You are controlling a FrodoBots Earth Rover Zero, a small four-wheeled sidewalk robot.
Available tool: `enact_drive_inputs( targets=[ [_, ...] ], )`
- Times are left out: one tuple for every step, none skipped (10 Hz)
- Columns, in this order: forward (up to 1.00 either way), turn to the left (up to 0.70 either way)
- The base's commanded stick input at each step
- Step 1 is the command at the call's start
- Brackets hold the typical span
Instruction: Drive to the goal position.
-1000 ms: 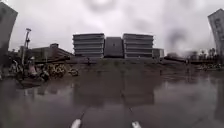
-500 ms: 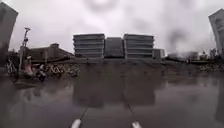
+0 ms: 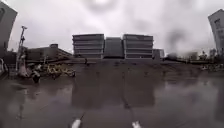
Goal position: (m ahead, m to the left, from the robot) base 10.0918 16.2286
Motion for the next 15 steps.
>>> enact_drive_inputs(
  targets=[
    [0.7, 0.0],
    [0.7, 0.0],
    [0.7, 0.0],
    [0.7, 0.0],
    [0.7, 0.0],
    [0.7, 0.0],
    [0.7, 0.0],
    [0.7, 0.0],
    [0.7, 0.0],
    [0.7, 0.0],
    [0.7, 0.0],
    [0.7, 0.0],
    [0.7, 0.0],
    [0.7, 0.0],
    [0.7, 0.0]
  ],
)
